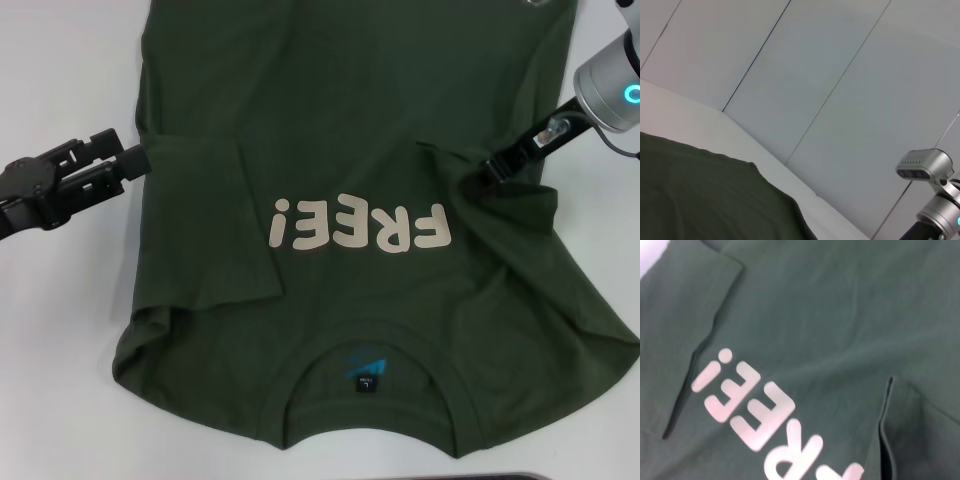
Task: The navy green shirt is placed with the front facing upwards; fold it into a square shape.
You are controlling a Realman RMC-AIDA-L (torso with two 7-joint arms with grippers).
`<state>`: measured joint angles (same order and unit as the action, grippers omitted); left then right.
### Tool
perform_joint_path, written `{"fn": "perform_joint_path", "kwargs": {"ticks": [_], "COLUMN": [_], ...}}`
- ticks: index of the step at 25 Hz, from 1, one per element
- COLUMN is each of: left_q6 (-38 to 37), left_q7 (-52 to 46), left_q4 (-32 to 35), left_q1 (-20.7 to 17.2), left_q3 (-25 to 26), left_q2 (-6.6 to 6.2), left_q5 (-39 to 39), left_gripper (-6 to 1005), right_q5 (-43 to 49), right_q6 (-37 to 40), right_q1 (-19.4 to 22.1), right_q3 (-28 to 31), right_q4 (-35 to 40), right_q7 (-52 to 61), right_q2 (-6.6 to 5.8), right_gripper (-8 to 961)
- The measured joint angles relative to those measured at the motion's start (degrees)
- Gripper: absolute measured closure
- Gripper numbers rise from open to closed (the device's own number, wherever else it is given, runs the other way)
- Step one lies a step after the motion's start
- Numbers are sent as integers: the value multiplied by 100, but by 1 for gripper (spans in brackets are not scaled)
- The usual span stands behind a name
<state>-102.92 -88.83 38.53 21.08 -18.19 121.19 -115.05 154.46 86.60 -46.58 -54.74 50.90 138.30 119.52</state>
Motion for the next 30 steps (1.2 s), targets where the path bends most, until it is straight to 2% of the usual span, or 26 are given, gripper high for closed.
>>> {"fn": "perform_joint_path", "kwargs": {"ticks": [9,18,29,30], "left_q6": [33,53,53,47], "left_q7": [-2,-2,-1,-4], "left_q4": [-4,-9,-10,-9], "left_q1": [-10,-8,-21,-26], "left_q3": [0,0,6,27], "left_q2": [-7,-11,-9,-9], "left_q5": [0,19,19,19], "left_gripper": [219,219,218,218], "right_q5": [-384,-88,-44,-41], "right_q6": [-50,-73,69,147], "right_q1": [-167,-237,-62,-22], "right_q3": [-35,-525,-377,-374], "right_q4": [-293,-624,-127,-17], "right_q7": [10,205,295,295], "right_q2": [0,-8,-152,-184], "right_gripper": [921,906,478,478]}}
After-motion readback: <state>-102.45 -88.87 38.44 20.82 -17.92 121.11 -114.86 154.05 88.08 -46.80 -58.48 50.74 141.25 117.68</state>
